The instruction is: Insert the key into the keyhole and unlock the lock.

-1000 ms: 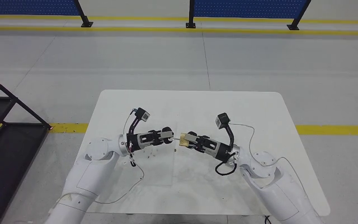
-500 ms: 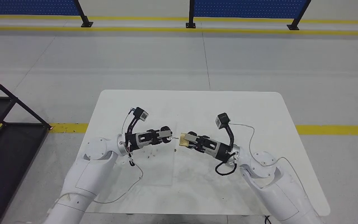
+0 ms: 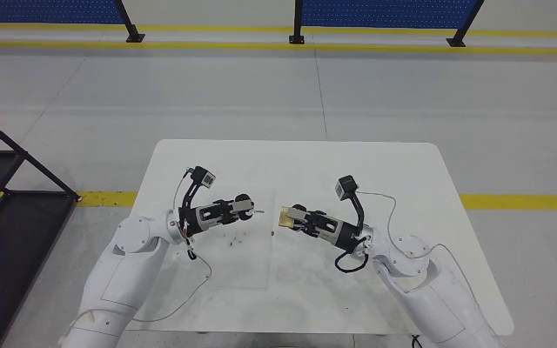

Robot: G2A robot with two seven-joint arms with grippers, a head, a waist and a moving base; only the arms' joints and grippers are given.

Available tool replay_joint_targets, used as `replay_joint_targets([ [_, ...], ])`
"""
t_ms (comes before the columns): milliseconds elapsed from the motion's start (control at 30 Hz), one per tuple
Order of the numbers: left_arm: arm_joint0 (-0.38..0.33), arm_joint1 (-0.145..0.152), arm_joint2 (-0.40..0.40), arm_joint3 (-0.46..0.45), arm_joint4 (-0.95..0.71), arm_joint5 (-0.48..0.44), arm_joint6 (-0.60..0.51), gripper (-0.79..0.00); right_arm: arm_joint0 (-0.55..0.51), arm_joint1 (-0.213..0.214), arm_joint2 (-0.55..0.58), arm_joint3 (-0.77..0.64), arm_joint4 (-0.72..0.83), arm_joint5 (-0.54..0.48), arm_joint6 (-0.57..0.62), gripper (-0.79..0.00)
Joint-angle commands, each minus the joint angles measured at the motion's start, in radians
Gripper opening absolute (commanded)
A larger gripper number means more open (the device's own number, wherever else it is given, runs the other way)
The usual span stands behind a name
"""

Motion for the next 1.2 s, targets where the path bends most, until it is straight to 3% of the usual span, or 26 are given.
replay_joint_targets([
  [0,0.000,0.000,0.000,0.000,0.000,0.000,0.000,-0.785,0.000,0.000,0.000,0.000,0.000,0.000,0.000,-0.785],
  [267,0.022,0.001,-0.006,-0.017,0.014,-0.036,0.023,-0.785,0.000,0.000,0.000,0.000,0.000,0.000,0.000,-0.785],
  [367,0.037,0.010,-0.042,-0.028,0.175,-0.186,0.057,-0.785,0.000,0.000,0.000,0.000,0.000,0.000,0.000,-0.785],
  [700,0.110,0.011,-0.106,-0.075,0.633,-0.630,0.352,-0.785,0.000,0.000,0.000,0.000,0.000,0.000,0.000,-0.785],
  [800,0.126,0.010,-0.116,-0.146,0.786,-0.631,0.429,-0.785,0.000,0.000,0.000,0.000,0.000,0.000,0.000,-0.785],
  [900,0.150,0.012,-0.135,-0.240,0.991,-0.631,0.549,-0.785,0.000,0.000,0.000,0.000,0.000,0.000,0.000,-0.785],
  [967,0.165,0.016,-0.150,-0.313,1.227,-0.631,0.672,-0.785,0.000,0.000,0.000,0.000,0.000,0.000,0.000,-0.785],
  [1167,0.193,0.039,-0.105,-0.320,1.767,-0.631,1.151,-0.785,0.000,0.000,0.000,0.000,0.000,0.000,0.000,-0.785],
])
